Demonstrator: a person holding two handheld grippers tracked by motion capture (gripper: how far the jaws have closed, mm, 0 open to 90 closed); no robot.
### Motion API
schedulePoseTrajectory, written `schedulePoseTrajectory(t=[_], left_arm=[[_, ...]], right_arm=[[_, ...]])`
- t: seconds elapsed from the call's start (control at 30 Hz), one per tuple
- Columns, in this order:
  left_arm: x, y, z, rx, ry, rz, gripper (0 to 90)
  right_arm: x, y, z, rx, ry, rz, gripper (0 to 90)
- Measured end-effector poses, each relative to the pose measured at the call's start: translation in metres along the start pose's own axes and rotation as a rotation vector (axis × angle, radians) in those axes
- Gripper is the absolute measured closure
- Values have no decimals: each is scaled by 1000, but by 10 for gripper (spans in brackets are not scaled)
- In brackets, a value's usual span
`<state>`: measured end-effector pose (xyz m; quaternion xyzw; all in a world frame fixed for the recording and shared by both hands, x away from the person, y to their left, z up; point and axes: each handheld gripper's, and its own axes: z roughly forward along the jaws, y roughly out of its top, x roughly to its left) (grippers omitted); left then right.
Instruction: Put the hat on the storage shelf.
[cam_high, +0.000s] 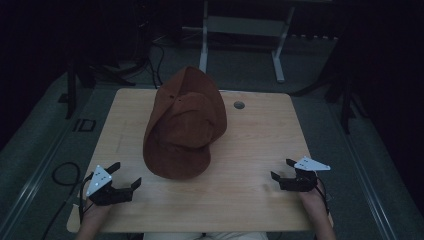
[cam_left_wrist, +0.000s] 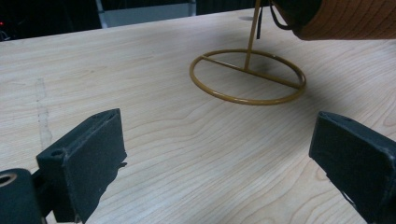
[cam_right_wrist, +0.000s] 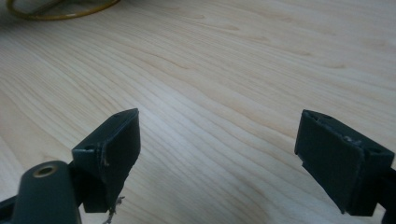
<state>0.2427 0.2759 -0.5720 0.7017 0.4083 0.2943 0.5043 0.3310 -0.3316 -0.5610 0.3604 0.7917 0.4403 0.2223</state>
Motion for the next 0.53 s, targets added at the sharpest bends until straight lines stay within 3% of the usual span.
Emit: schedulePoseTrajectory(t=[0.3, 0.53], left_arm=[[-4, -2, 2, 4, -2, 42, 41], [-4, -2, 2, 7, -7, 41, 41]], right_arm=[[2, -2, 4, 10, -22, -41, 143], [1, -3, 3, 8, -27, -46, 143]])
